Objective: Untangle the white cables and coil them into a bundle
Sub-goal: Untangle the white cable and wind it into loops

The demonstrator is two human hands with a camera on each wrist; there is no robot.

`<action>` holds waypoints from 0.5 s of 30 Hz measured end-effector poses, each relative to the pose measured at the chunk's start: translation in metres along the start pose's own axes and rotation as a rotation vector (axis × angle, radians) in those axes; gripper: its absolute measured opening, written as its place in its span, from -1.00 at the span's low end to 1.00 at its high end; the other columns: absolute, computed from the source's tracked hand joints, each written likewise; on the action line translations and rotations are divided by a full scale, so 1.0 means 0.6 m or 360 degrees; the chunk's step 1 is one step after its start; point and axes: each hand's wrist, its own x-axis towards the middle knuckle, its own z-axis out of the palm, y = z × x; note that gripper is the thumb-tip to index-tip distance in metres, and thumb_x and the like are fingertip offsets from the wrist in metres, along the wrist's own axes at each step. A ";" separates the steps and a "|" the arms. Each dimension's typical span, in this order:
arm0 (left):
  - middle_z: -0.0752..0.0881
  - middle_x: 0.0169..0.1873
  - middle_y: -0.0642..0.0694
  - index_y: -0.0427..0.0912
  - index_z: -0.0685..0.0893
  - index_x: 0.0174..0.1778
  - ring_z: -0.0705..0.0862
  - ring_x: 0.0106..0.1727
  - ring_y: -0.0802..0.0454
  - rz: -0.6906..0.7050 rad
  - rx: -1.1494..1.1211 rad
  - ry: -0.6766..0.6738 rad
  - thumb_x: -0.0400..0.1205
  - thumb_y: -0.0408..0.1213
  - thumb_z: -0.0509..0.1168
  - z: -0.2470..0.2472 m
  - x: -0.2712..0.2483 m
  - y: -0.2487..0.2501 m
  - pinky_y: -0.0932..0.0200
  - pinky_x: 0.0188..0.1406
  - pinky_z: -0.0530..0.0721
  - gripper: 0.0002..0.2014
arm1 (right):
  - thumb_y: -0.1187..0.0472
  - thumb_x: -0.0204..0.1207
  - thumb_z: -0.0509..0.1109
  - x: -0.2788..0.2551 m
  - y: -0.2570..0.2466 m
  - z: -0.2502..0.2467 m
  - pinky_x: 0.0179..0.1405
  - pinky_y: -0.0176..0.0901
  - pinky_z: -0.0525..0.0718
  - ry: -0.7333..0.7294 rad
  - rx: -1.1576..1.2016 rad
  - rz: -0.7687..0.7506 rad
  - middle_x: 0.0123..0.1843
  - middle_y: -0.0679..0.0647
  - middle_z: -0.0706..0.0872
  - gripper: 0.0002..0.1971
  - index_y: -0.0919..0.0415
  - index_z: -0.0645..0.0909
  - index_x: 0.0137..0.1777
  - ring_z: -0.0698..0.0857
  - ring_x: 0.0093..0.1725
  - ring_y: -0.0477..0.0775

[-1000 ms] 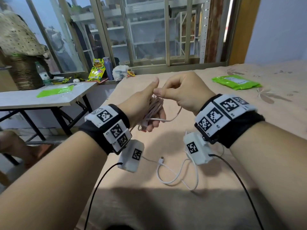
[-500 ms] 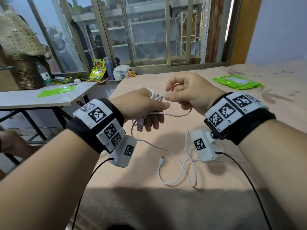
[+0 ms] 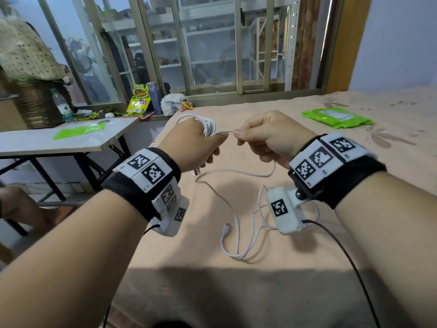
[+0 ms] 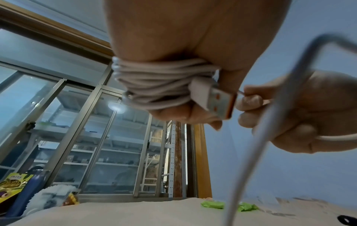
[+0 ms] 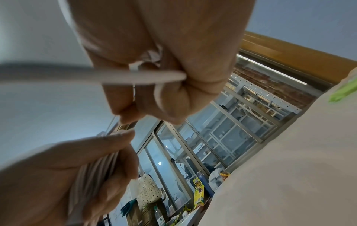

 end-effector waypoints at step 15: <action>0.40 -0.70 -0.05 -0.28 0.54 -0.40 0.34 -0.74 0.10 0.0033 -0.1866 -0.1266 0.56 -0.23 0.19 -0.016 -0.008 0.018 0.18 -0.63 0.13 -0.74 | -0.05 0.59 0.34 0.014 0.022 0.038 -0.66 -0.33 0.23 0.0389 0.0051 -0.0319 -0.61 -0.14 0.38 -0.61 0.24 0.53 -0.33 0.27 -0.62 -0.14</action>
